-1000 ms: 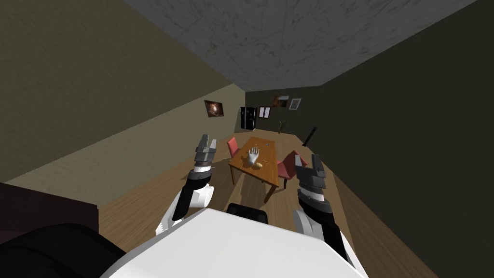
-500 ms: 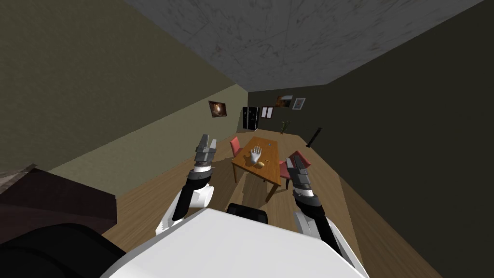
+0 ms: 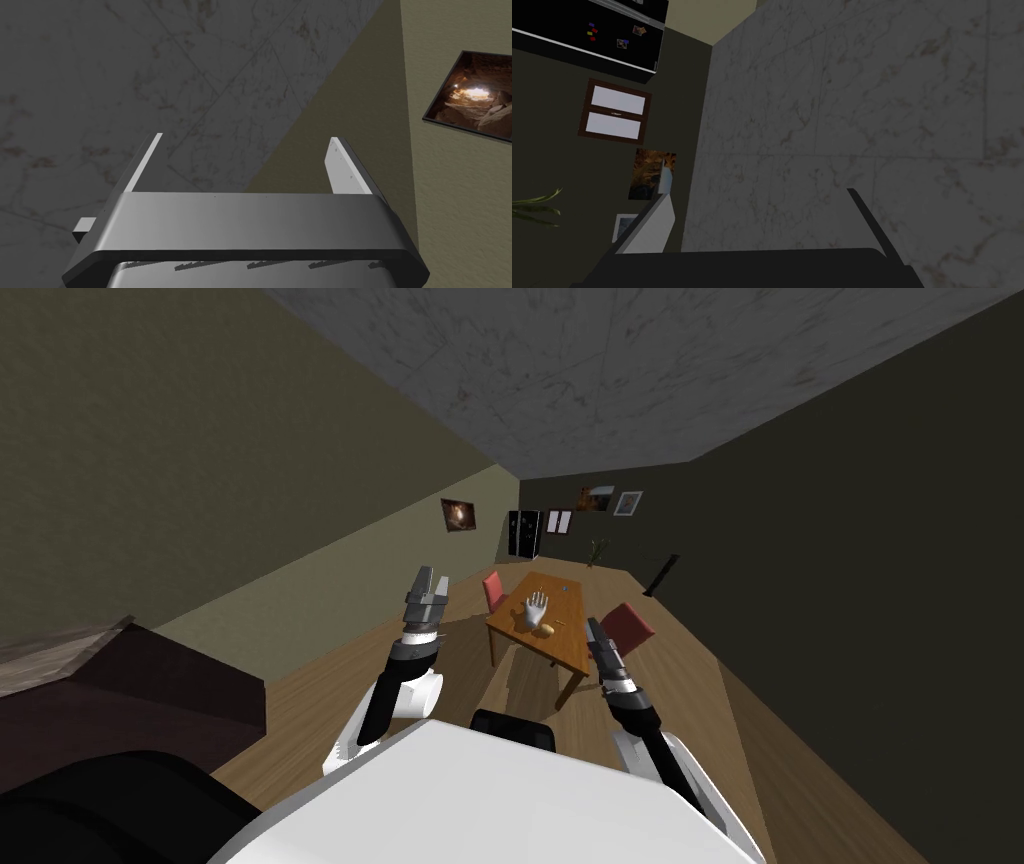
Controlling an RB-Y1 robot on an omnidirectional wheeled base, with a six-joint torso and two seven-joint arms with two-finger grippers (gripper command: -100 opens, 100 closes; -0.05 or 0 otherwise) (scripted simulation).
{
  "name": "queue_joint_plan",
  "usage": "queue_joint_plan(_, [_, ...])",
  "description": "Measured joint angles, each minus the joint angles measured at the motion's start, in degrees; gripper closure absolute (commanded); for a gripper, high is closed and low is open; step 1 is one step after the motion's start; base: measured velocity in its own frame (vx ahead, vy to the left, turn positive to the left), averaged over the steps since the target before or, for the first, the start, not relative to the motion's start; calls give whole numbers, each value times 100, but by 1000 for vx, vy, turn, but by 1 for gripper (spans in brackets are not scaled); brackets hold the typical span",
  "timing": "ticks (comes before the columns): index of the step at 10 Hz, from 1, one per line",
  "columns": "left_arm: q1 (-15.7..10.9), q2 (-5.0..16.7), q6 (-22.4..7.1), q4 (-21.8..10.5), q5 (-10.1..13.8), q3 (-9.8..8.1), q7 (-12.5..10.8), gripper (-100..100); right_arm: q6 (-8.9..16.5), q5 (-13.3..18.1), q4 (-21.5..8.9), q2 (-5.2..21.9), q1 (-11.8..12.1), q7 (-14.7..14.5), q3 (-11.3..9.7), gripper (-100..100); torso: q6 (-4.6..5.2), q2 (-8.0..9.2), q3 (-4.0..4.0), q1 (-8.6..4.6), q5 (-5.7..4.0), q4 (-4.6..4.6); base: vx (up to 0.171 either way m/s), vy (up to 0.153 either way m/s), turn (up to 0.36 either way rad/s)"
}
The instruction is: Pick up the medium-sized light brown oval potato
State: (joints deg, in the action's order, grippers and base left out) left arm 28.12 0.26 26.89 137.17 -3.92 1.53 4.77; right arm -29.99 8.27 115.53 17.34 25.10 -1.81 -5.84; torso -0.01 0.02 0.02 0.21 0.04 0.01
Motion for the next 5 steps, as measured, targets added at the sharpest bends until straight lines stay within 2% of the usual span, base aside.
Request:
queue_joint_plan(2, [0, 0, 0, 0, 0, 0, 0, 0, 62, 87, -291, 263, -122, -79, -7, -100, -1, -5, -3, -3, 0, -1, 7, 51, 83])
queue_joint_plan(4, [1, 0, 0, 0, 0, -1, 0, 0, 137, 161, -425, 331, -152, -158, -61, -100, 2, -6, -3, -12, -2, -1, 11, 32, 51])
queue_joint_plan(5, [0, 0, 0, 0, 0, 0, 0, 0, 118, 263, -604, 393, -201, -268, -136, -100, 0, -9, -5, -6, -2, -2, 14, 46, 61])
